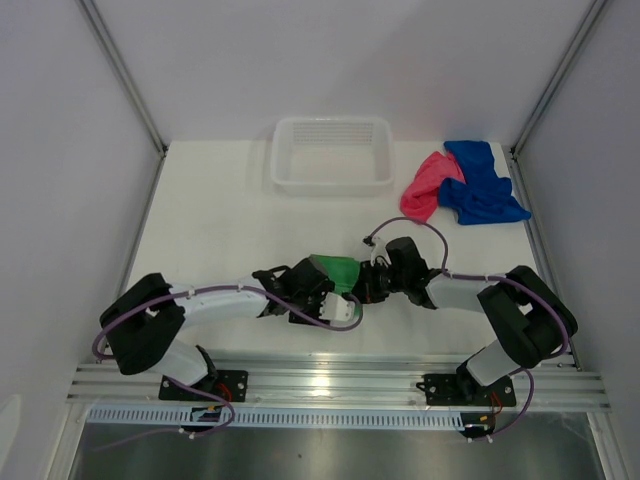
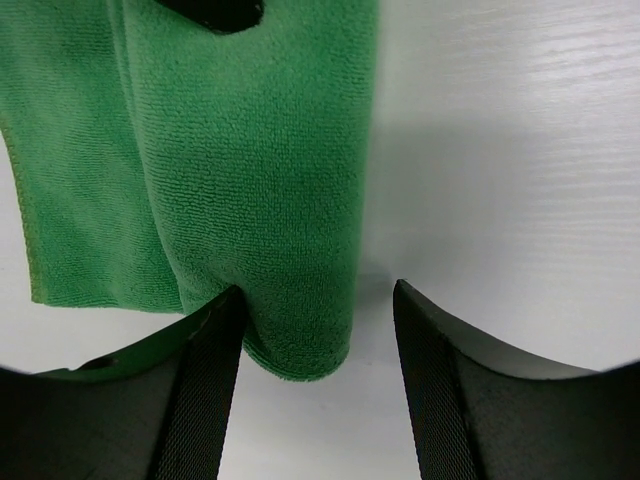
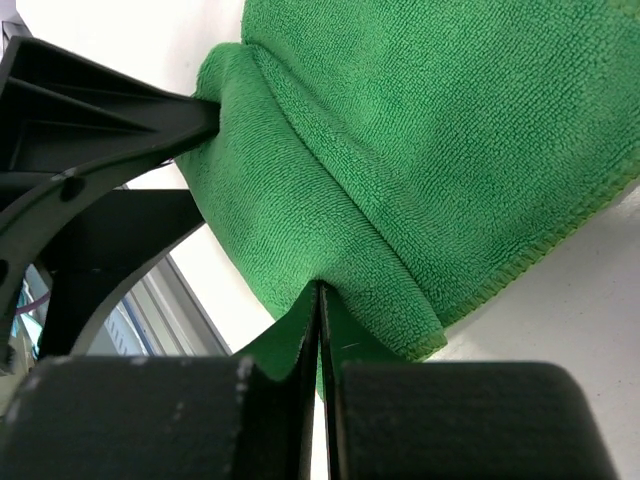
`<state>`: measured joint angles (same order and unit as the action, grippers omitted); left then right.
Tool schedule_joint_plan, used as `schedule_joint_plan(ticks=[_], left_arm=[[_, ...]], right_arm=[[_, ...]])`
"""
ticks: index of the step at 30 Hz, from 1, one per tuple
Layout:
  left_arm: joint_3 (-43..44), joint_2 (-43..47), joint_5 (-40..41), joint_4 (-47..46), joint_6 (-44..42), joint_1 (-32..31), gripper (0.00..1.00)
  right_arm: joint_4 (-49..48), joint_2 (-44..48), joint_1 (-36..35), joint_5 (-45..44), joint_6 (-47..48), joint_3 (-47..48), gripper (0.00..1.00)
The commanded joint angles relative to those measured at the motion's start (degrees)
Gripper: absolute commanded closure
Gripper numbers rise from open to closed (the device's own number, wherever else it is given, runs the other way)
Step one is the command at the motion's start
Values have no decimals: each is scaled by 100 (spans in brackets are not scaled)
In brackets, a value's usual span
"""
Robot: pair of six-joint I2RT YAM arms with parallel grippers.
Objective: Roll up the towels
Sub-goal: Roll the towel
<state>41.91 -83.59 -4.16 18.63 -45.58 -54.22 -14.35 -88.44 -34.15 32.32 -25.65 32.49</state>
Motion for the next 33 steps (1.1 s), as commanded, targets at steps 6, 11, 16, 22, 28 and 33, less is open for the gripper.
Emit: schedule_joint_plan(ticks=[6, 11, 16, 22, 28, 33], left_arm=[[37, -359, 302, -272, 85, -10, 39], [-16, -544, 284, -272, 120, 34, 68], [19, -588, 276, -290, 190, 95, 94], [299, -342, -688, 306, 357, 516, 99], [686, -307, -1481, 913, 436, 938, 99], [1020, -544, -2070, 1387, 392, 1246, 99]], right_arm=[[301, 134, 67, -129, 411, 143, 92], [538, 485, 67, -76, 745, 214, 87], [775, 846, 84, 38, 1105, 196, 81], [1004, 1810, 58, -32, 1912, -14, 67], [1347, 2979, -381, -331, 3424, -207, 59], [1137, 3562, -514, -315, 4524, -576, 55]])
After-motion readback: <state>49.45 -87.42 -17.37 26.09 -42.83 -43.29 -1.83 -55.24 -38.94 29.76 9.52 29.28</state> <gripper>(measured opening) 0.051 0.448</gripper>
